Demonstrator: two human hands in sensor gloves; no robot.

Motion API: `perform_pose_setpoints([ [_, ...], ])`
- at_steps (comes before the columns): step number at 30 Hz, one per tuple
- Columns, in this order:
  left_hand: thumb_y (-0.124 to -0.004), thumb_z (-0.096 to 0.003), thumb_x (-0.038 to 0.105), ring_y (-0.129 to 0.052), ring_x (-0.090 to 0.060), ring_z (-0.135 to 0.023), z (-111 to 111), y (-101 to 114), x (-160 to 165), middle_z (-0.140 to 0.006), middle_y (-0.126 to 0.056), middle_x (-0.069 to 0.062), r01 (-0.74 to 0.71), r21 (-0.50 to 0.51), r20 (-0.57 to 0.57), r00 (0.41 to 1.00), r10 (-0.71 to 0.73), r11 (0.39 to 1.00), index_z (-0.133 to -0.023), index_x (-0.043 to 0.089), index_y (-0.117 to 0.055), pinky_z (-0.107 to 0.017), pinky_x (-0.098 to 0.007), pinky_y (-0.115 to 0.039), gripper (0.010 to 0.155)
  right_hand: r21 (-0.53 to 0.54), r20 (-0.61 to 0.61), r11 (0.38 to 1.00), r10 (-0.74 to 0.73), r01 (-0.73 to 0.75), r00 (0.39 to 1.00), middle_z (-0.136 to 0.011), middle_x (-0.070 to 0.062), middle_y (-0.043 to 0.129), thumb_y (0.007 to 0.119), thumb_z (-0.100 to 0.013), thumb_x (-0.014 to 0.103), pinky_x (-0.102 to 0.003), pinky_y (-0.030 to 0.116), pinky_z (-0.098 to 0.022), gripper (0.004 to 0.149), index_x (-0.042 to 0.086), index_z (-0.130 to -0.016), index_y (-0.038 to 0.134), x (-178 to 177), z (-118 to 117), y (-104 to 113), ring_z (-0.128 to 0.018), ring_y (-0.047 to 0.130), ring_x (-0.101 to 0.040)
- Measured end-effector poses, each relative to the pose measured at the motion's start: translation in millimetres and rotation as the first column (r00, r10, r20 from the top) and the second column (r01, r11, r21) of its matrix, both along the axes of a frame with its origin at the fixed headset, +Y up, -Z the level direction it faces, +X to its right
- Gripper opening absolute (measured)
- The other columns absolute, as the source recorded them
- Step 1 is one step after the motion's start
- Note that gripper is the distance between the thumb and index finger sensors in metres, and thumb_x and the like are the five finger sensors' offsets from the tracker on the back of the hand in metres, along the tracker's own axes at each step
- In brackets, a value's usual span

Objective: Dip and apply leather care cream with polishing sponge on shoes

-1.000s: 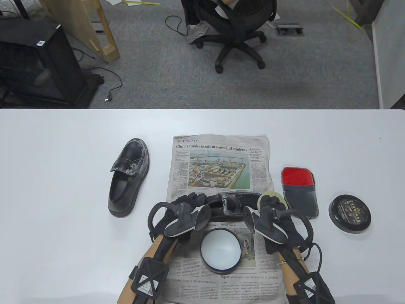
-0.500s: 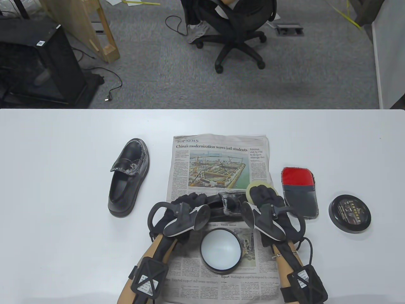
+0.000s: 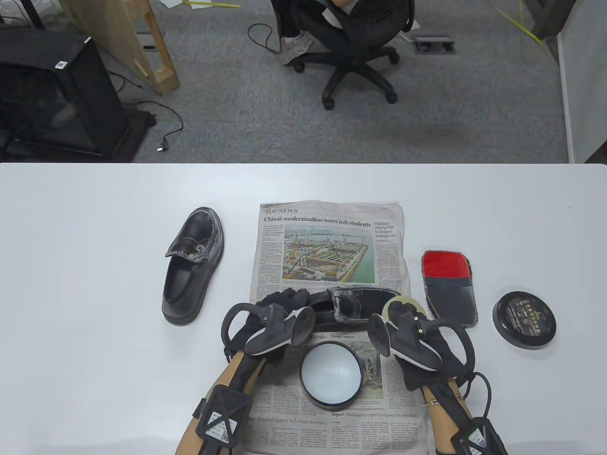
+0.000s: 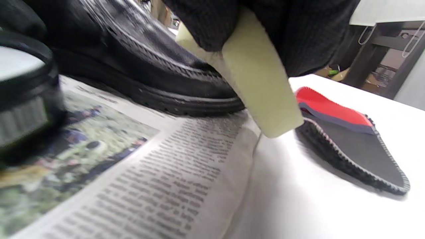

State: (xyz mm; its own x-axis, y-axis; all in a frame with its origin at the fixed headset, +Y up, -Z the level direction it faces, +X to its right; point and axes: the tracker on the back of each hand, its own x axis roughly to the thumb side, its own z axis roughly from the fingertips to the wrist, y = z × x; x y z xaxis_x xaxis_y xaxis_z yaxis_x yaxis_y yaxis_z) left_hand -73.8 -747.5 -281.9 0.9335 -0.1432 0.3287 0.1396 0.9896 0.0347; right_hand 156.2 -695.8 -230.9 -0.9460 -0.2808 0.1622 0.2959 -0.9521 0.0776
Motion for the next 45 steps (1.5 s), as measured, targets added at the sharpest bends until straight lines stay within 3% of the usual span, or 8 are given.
perform_pose_setpoints([
  [4, -0.079, -0.0374, 0.063, -0.091, -0.028, -0.088, 0, 0, 0, -0.104, -0.086, -0.004, 0.001, -0.004, 0.003, 1.000, -0.001, 1.000, -0.106, 0.029, -0.066, -0.060, -0.039, -0.085, 0.078, 0.039, 0.028, 0.999, 0.006, -0.007, 1.000, -0.105, -0.014, 0.076, 0.070, -0.058, 0.024, -0.040, 0.082, -0.061, 0.051, 0.016, -0.108, 0.059, 16, 16, 8, -0.087, 0.091, -0.033],
  [14, -0.078, -0.0408, 0.062, -0.088, -0.031, -0.091, 1, 0, -3, -0.109, -0.082, -0.006, -0.035, -0.037, 0.017, 0.999, 0.036, 0.999, -0.110, 0.029, -0.061, -0.062, -0.042, -0.084, 0.078, -0.025, 0.384, 0.999, -0.032, 0.045, 0.923, -0.095, -0.015, 0.090, 0.076, -0.056, 0.029, -0.042, 0.086, -0.053, 0.050, 0.011, -0.102, 0.073, 95, 22, -7, -0.075, 0.100, -0.034],
  [19, -0.079, -0.0452, 0.056, -0.084, -0.034, -0.097, 1, 4, -11, -0.120, -0.067, -0.009, -0.141, -0.077, 0.063, 0.987, 0.146, 0.987, -0.113, 0.037, -0.051, -0.066, -0.047, -0.081, 0.076, -0.148, 0.346, 0.984, -0.044, 0.101, 0.937, -0.093, -0.015, 0.093, 0.077, -0.054, 0.037, -0.043, 0.087, -0.052, 0.053, 0.012, -0.100, 0.077, 93, 12, -27, -0.073, 0.102, -0.035],
  [25, -0.082, -0.0451, 0.053, -0.081, -0.036, -0.100, 3, 13, -24, -0.121, -0.065, -0.006, -0.275, -0.134, 0.112, 0.950, 0.290, 0.952, -0.097, 0.043, -0.074, -0.068, -0.052, -0.079, 0.054, -0.147, 0.337, 0.981, -0.072, 0.128, 0.939, -0.090, -0.017, 0.095, 0.062, -0.055, 0.053, -0.045, 0.088, -0.050, 0.062, 0.012, -0.096, 0.083, 94, 11, -29, -0.070, 0.103, -0.037],
  [30, -0.078, -0.0456, 0.058, -0.089, -0.035, -0.093, 1, 15, -21, -0.116, -0.074, -0.011, 0.004, -0.160, 0.034, 0.999, 0.001, 0.987, -0.099, 0.041, -0.072, -0.062, -0.039, -0.089, 0.057, -0.045, 0.296, 0.986, -0.138, 0.158, 0.945, -0.100, -0.017, 0.084, 0.058, -0.058, 0.053, -0.048, 0.080, -0.057, 0.064, 0.012, -0.106, 0.069, 90, 17, -20, -0.082, 0.093, -0.039],
  [32, -0.081, -0.0465, 0.051, -0.096, -0.033, -0.084, 1, 15, -20, -0.110, -0.082, -0.011, -0.083, -0.088, 0.024, 0.996, 0.086, 0.993, -0.087, 0.038, -0.084, -0.056, -0.034, -0.092, 0.043, -0.008, 0.238, 0.989, -0.144, 0.150, 0.961, -0.107, -0.017, 0.075, 0.057, -0.058, 0.053, -0.050, 0.075, -0.063, 0.066, 0.013, -0.110, 0.060, 83, 20, -17, -0.090, 0.084, -0.041],
  [38, -0.083, -0.0459, 0.047, -0.100, -0.034, -0.075, 10, 33, -33, -0.099, -0.092, -0.010, -0.193, 0.028, 0.005, 0.981, 0.193, 0.981, -0.082, 0.033, -0.092, -0.045, -0.031, -0.096, 0.039, 0.058, 0.095, 0.985, -0.170, 0.165, 0.981, -0.113, -0.014, 0.065, 0.058, -0.058, 0.052, -0.050, 0.070, -0.068, 0.065, 0.017, -0.112, 0.053, 64, 24, -16, -0.098, 0.075, -0.039],
  [45, -0.082, -0.0486, 0.046, -0.099, -0.035, -0.075, 35, 88, -121, -0.099, -0.092, -0.013, -0.314, 0.262, -0.214, 0.903, 0.372, 0.913, -0.084, 0.030, -0.091, -0.044, -0.032, -0.096, 0.040, 0.091, 0.039, 0.976, -0.200, 0.196, 0.979, -0.116, -0.016, 0.058, 0.058, -0.057, 0.053, -0.052, 0.066, -0.071, 0.070, 0.015, -0.115, 0.046, 58, 26, -17, -0.102, 0.068, -0.042],
])
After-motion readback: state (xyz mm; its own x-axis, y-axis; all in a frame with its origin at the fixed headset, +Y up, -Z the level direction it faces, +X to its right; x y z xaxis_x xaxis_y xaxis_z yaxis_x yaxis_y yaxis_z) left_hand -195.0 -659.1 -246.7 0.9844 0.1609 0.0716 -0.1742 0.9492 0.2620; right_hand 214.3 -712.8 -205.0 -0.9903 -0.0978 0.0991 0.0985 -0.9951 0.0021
